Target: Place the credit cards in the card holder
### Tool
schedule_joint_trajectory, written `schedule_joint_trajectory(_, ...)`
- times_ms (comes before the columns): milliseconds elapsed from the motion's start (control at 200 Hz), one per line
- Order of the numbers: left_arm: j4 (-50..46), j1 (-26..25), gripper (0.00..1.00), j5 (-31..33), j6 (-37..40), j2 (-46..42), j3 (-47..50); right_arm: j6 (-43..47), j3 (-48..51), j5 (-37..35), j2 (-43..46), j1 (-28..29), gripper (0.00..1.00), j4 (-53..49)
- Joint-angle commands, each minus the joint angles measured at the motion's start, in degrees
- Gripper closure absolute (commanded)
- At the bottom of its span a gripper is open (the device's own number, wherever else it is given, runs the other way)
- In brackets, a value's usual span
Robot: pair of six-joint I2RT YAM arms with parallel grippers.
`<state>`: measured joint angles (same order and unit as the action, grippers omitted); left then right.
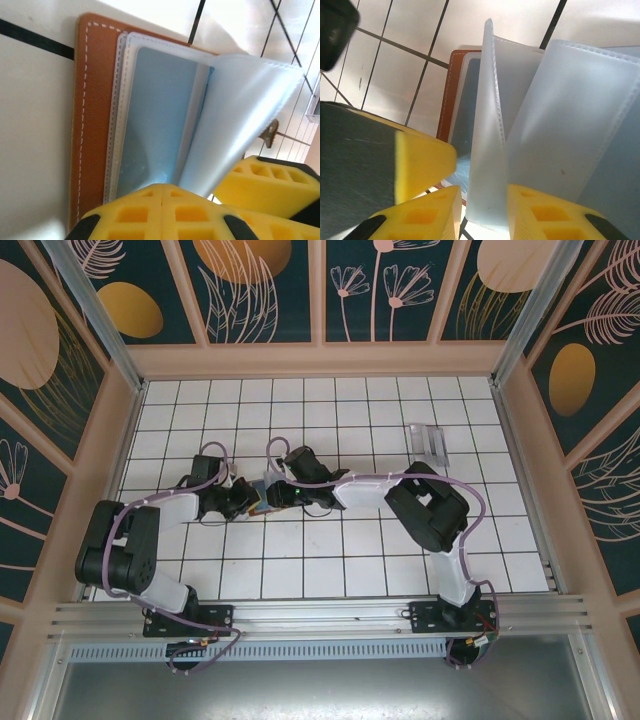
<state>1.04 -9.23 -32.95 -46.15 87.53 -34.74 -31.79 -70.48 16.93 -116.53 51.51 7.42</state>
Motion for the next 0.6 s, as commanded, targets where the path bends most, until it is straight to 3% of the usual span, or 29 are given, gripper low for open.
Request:
schedule_joint_trajectory(0, -3.06, 1.29, 0.88, 0.09, 0.86, -2.46, -1.73, 1.41, 0.58, 2.14, 1.51, -0.56, 0.69, 2.75)
schedule_joint_trajectory(190, -3.72, 2.32, 0.83, 0.08, 0.85, -3.81, -2.58, 2.45, -0.12, 2.77, 1.50, -0.96, 0.67, 2.60)
schedule_joint_trajectory(360, 0.31, 2.29, 0.73, -3.58, 0.98, -2.35, -3.56, 2.06, 1.46, 4.04, 2.18, -1.55, 0.64, 4.41)
schedule_joint_trajectory(596, 1.61, 2.21, 0.67, -2.54, 1.39, 1.86, -7.20, -0.38, 3.68, 8.56, 2.12, -2.79, 0.56, 9.72)
